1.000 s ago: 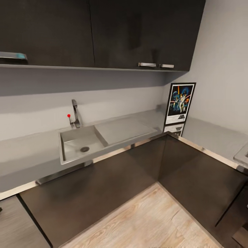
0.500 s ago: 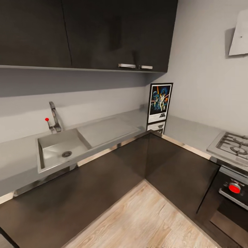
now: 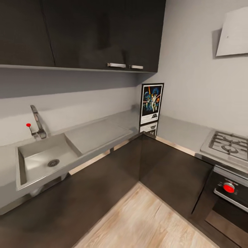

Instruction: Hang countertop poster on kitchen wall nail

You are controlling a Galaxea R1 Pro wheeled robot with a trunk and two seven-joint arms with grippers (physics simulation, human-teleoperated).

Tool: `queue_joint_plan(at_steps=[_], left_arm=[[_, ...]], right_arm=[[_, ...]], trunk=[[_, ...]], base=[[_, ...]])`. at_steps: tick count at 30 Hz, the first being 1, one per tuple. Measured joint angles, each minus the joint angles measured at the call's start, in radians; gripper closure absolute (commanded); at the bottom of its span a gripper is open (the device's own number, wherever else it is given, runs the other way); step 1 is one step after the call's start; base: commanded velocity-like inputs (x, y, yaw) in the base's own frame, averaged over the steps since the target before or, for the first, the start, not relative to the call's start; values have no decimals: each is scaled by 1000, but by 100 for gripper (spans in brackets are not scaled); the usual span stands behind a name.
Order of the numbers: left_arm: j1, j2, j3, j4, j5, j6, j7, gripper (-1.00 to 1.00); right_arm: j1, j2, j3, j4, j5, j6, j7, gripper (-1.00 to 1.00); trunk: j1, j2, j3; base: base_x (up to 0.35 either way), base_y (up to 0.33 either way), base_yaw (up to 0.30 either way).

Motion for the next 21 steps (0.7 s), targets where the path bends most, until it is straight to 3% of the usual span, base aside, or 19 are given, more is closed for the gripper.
queue_joint_plan(at_steps=[10,16,21], left_arm=[[0,1,0,6,0,0,0,-100],[0,1,0,8,0,0,0,-100],[0,-1,-4,7,0,-19,0,-100]], right_arm=[[0,0,1,0,1,0,-1,-100],[0,3,1,0,0,1,0,-100],[0,3,0,0,0,1,0,-100]], trunk=[[0,0,0],[0,0,0],[0,0,0]], base=[[332,45,-21],[328,3,-182],[90,0,-66]])
